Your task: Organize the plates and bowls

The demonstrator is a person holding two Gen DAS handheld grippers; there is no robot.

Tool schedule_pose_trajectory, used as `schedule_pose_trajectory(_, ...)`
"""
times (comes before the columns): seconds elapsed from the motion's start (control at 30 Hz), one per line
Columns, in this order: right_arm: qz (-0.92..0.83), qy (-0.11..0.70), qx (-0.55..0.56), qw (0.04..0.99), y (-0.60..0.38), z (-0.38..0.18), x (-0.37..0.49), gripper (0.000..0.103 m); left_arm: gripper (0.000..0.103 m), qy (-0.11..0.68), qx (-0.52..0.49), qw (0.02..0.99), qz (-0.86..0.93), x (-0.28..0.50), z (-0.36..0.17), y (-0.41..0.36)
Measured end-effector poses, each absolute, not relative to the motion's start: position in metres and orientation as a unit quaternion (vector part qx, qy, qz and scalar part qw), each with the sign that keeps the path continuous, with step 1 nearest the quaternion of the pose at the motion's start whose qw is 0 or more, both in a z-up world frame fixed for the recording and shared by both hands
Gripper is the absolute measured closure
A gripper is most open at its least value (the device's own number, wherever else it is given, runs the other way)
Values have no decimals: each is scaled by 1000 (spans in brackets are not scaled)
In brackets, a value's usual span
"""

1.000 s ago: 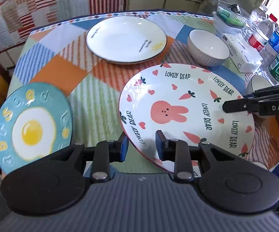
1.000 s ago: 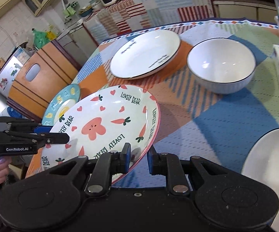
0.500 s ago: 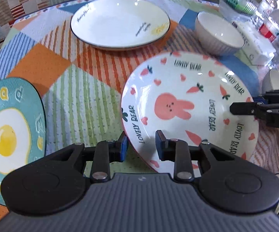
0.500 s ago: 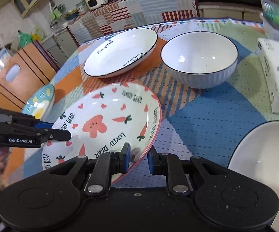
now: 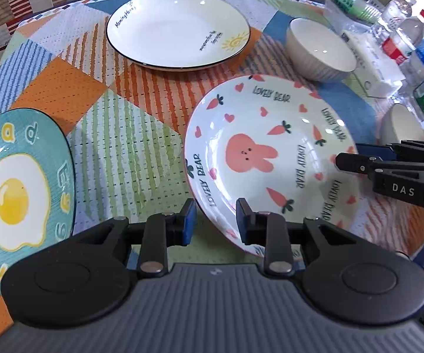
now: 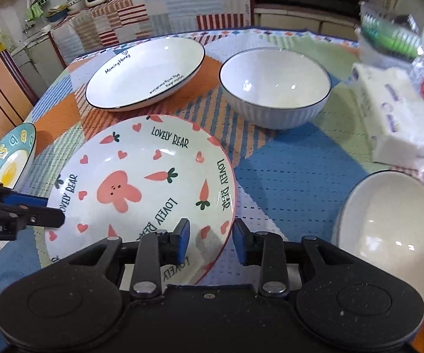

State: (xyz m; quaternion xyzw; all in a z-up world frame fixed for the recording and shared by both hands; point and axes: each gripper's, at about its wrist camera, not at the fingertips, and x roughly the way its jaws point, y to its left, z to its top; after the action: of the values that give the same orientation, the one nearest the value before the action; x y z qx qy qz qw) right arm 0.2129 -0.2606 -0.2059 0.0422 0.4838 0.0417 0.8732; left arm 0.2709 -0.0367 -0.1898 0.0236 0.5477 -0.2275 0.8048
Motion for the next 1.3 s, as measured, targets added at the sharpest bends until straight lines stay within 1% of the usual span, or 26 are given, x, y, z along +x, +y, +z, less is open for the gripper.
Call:
schedule_pose_trajectory(0.2,60,458,61,885,-254,-168,186,65,73,537,43,807,-241,252,-159,-34)
schedule_pose_trajectory(0.37,88,436,60,894,-236,-136,165,60,73,520,61,816,-246,234,-132,-28)
schedule_pose_trajectory(0.57,111,427,53,896,-217,-105,144,55,70,506,73,824,-246,213,-102,-10)
schedule_pose_trajectory(0.63,120,424,49,896,-211,-95,137,53,68,500,78,827,-245,206,-93,-2)
schedule_pose_trajectory(0.77,138,414,32,899,-197,-74,125,52,61,490,84,834,-238,194,-76,16)
schedule_pose_trajectory(0.83,148,405,30,902,-190,-66,120,52,60,492,78,837,-226,191,-70,29)
schedule_pose_trajectory(0.9,158,397,36,904,-183,-62,114,51,56,490,72,842,-214,188,-65,43)
schedule_pose_trajectory(0.97,169,393,33,903,-176,-60,110,47,54,487,64,846,-209,185,-62,60)
schedule_pose_trajectory(1.07,187,386,23,903,-162,-56,107,46,49,485,54,849,-201,183,-61,85)
schedule_pose_trajectory(1.1,195,382,21,903,-158,-55,106,43,45,480,54,853,-199,183,-60,93)
schedule_pose_trajectory(1.13,202,377,20,904,-153,-54,105,33,42,467,59,860,-197,181,-59,99)
schedule_pose_trajectory(1.17,209,371,19,904,-148,-54,105,31,33,453,66,868,-194,179,-58,105)
schedule_pose_trajectory(1.2,218,364,19,906,-144,-54,105,30,27,442,73,874,-188,177,-58,110)
schedule_pose_trajectory(1.27,233,355,22,905,-135,-57,109,30,22,427,76,882,-186,177,-58,120)
schedule_pose_trajectory(1.3,237,357,22,903,-130,-61,113,30,17,424,75,882,-190,178,-59,125)
